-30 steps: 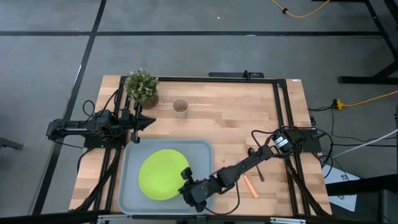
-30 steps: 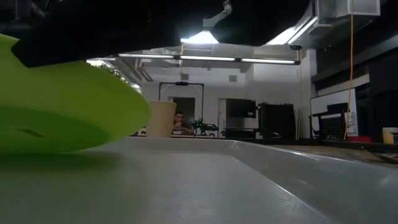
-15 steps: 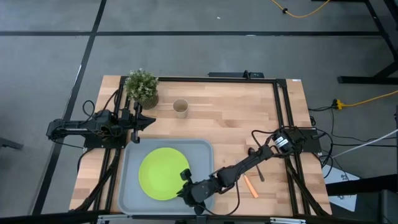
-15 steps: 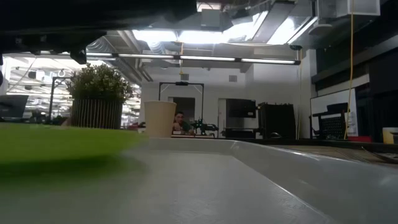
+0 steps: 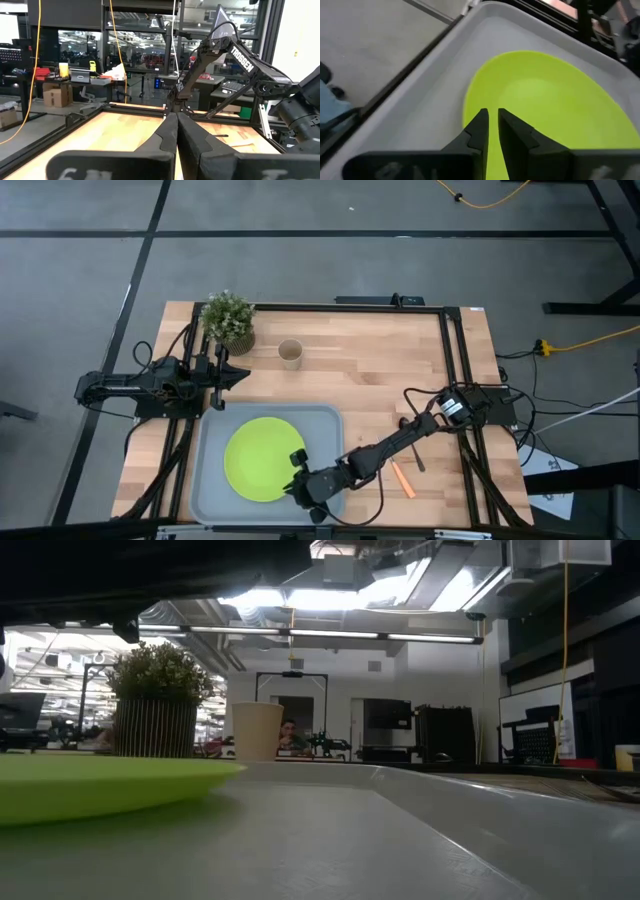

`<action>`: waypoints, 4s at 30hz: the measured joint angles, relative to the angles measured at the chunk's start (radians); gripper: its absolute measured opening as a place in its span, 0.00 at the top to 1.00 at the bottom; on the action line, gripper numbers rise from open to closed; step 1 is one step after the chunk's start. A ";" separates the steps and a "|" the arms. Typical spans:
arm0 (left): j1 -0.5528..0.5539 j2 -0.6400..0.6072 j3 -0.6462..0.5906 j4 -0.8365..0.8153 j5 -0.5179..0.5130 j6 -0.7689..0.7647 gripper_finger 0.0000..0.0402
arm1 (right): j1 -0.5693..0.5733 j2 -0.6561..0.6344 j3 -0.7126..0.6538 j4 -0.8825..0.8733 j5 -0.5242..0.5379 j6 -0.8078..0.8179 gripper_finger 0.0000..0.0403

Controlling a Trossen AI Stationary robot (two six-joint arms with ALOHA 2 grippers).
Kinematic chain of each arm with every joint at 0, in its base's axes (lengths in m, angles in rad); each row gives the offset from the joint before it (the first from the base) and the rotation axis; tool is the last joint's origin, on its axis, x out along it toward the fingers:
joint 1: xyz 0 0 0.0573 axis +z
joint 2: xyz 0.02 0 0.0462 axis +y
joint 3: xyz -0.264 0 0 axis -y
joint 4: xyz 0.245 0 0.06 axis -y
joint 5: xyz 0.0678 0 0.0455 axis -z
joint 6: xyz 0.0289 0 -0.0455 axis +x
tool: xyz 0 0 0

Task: Pick and place plate/cup/fork/spoon on tray
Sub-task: Put the light brown cup on the serving tray

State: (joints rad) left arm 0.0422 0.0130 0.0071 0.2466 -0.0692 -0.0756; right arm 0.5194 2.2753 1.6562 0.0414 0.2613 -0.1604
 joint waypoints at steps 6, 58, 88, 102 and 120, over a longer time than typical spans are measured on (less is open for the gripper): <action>0.000 0.000 0.000 0.000 0.000 0.000 1.00 | -0.013 -0.001 0.000 -0.002 0.055 -0.008 0.88; 0.000 0.000 0.000 -0.001 0.000 0.000 1.00 | -0.861 -0.283 0.000 -0.232 -0.860 0.357 0.77; 0.000 0.000 0.000 -0.001 0.000 0.009 1.00 | -0.844 -0.166 0.505 -0.766 -0.177 -0.186 0.77; 0.001 0.000 0.000 -0.057 -0.028 0.047 1.00 | -0.764 -0.002 0.566 -0.910 -0.217 -0.214 0.77; 0.001 0.000 0.000 -0.081 -0.124 0.051 1.00 | -0.685 0.022 0.482 -0.866 -0.282 -0.219 0.77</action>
State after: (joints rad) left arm 0.0433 0.0131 0.0074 0.1653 -0.1928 -0.0242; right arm -0.1658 2.2971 2.1379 -0.8242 -0.0208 -0.3790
